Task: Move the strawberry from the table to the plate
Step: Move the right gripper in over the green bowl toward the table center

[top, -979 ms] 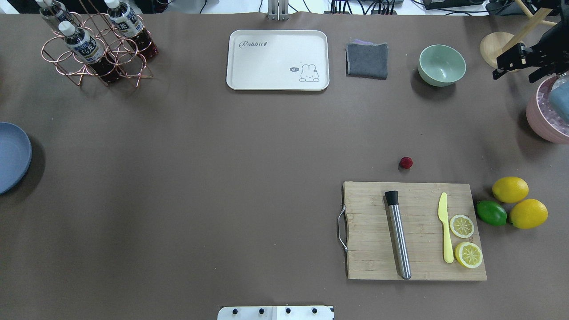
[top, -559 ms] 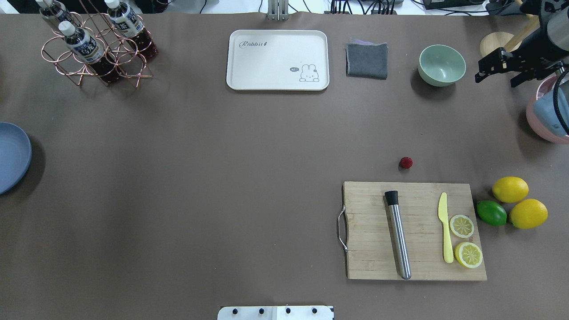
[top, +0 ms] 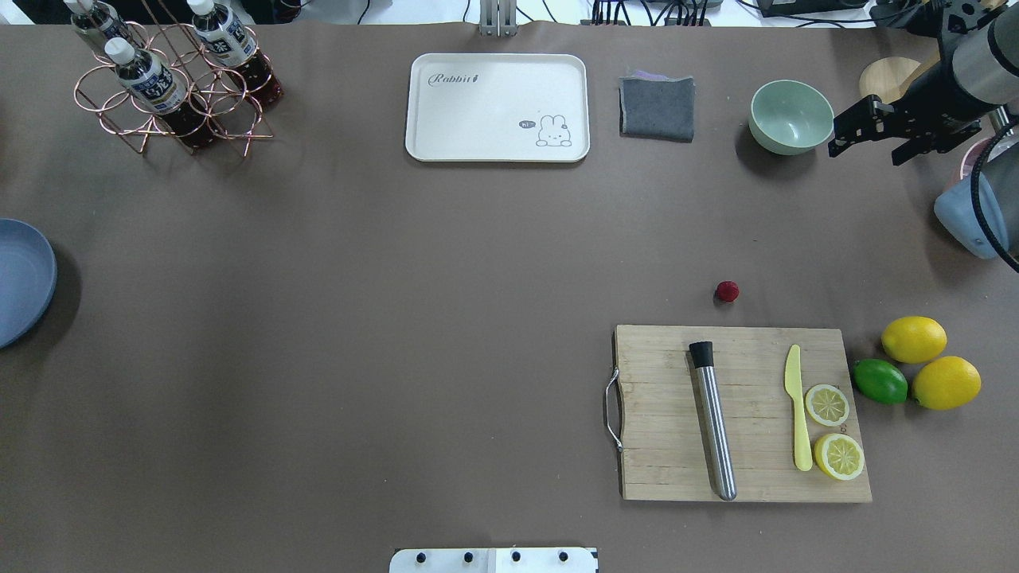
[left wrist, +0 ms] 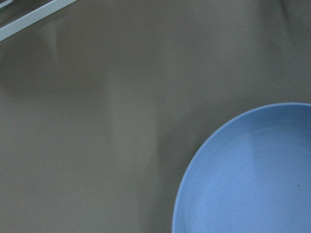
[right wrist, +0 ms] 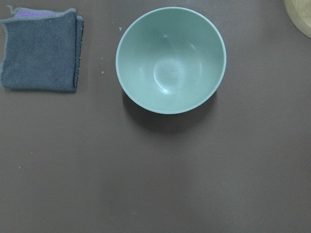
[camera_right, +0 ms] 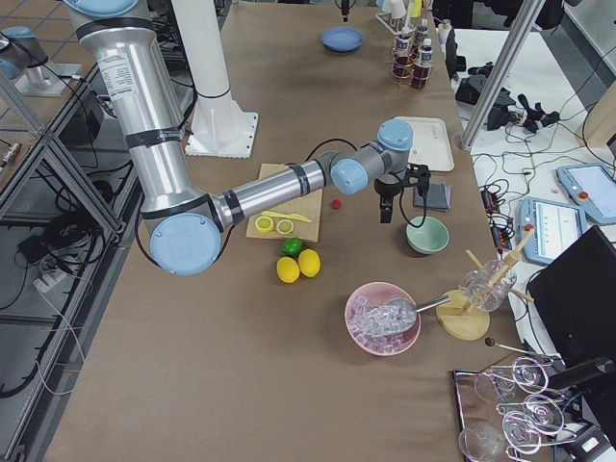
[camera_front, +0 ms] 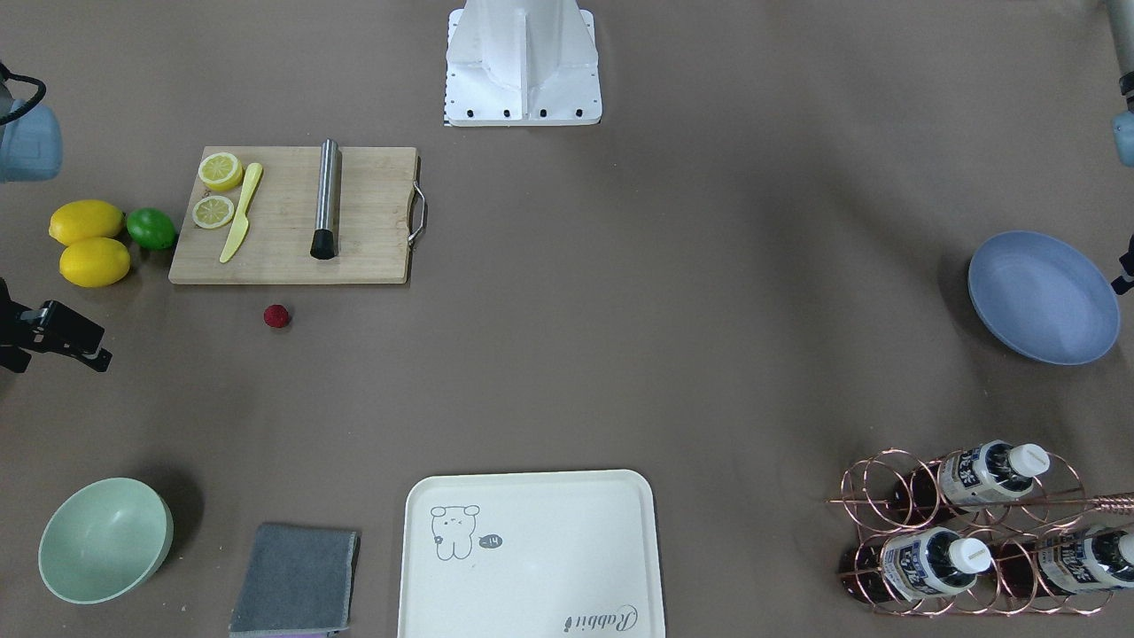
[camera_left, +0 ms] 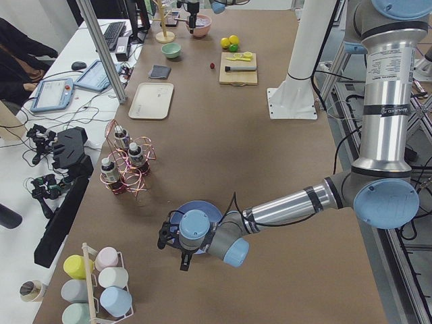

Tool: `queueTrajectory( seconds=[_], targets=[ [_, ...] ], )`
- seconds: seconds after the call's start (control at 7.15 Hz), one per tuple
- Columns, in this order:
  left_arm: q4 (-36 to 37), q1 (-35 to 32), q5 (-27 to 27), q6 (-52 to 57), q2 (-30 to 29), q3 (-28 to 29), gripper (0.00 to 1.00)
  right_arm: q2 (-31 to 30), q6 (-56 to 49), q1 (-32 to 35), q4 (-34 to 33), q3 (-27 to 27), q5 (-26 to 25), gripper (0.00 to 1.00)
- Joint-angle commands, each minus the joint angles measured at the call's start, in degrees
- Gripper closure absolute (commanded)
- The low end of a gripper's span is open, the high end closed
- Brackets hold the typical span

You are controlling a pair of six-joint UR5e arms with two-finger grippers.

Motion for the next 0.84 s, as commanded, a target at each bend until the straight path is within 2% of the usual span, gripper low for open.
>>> queueTrajectory(
  seconds=[0.0,0.56,0.7],
  targets=[
    [-1.2,0.7,0.1,-0.6,-0.4,1.0,0.02,-0.2,3.7,-1.8,0.0,2.1,-1.4,0.0],
    [-3.1,3.7,-0.4,-1.0,-0.4,3.7,0.03,-0.3,3.9,-2.3,0.1,2.2,-1.6,0.0],
    [-3.1,3.9,-0.5,-1.0,-0.4,3.7,0.06,-0.3,3.9,-2.5,0.1,2.4,-1.7,0.0]
  ],
)
